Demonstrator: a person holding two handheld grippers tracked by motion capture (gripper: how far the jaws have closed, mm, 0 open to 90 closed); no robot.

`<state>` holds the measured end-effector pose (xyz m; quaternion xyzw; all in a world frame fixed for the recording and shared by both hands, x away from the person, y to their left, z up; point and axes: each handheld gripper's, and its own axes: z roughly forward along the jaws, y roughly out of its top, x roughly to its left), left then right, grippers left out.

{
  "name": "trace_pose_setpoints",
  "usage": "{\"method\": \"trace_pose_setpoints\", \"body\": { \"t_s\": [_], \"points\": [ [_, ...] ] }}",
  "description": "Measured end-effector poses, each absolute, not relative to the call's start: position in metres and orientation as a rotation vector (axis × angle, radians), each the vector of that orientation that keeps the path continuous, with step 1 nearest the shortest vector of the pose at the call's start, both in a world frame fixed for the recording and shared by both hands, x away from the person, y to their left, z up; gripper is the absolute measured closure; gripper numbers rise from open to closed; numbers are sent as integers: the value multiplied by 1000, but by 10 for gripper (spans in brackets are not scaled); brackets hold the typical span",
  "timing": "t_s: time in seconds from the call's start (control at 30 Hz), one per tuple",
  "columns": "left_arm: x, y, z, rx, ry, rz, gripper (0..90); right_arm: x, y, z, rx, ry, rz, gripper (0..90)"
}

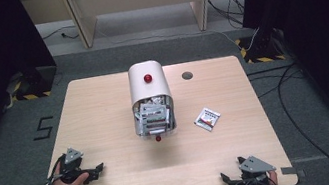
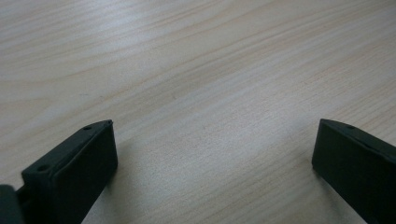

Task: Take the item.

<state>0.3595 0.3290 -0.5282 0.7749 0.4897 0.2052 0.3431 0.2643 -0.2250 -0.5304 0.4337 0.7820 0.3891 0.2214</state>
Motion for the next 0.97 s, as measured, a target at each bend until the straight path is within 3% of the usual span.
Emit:
{"method": "trace_pose_setpoints", "body": {
  "t_s": [0.97],
  "points": [
    [359, 329, -528, 2014, 1272, 533, 0, 258, -227, -541, 1133, 2098, 1179, 145]
  ]
}}
